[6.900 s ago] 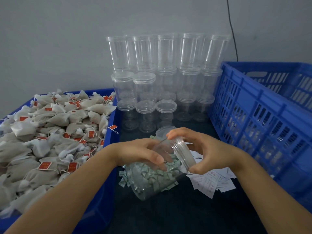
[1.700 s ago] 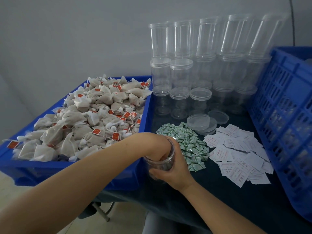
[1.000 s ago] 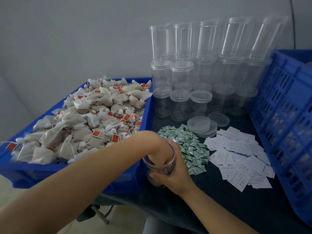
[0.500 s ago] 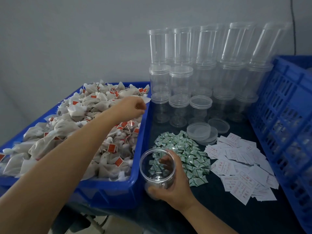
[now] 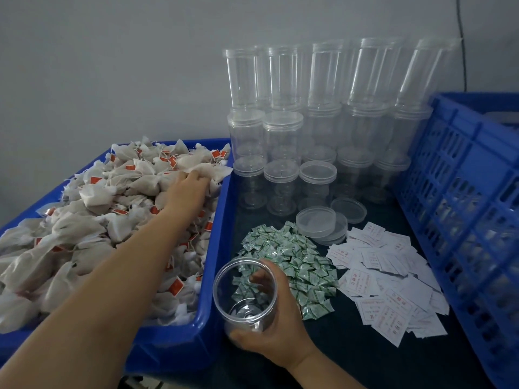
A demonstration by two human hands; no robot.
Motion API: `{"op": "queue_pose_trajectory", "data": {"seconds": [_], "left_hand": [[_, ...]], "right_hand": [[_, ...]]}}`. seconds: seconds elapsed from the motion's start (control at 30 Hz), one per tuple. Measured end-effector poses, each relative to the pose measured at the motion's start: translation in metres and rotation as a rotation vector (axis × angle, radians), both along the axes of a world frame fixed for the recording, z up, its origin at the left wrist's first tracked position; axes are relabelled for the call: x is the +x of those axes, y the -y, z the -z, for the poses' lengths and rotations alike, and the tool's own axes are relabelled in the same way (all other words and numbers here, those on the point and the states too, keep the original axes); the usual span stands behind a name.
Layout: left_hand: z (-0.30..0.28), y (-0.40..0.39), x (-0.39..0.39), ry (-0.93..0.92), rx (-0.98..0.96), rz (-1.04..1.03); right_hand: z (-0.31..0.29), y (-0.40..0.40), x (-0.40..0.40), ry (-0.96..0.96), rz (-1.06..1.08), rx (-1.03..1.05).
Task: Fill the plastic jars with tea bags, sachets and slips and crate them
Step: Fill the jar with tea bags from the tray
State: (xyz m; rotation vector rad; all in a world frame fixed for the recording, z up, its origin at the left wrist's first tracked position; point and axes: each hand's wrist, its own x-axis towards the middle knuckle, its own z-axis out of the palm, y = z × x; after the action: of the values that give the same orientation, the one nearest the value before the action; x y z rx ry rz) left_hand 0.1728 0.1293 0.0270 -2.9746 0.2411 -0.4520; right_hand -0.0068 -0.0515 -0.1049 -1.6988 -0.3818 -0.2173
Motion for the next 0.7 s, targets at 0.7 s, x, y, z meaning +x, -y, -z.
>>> {"op": "queue_pose_trajectory", "data": {"seconds": [0.7], "left_hand": [[-0.046, -0.026, -0.035, 0.093, -0.221, 0.087]], "right_hand": [[-0.005, -0.002, 0.0, 0.04, -0.008, 0.055]]}}
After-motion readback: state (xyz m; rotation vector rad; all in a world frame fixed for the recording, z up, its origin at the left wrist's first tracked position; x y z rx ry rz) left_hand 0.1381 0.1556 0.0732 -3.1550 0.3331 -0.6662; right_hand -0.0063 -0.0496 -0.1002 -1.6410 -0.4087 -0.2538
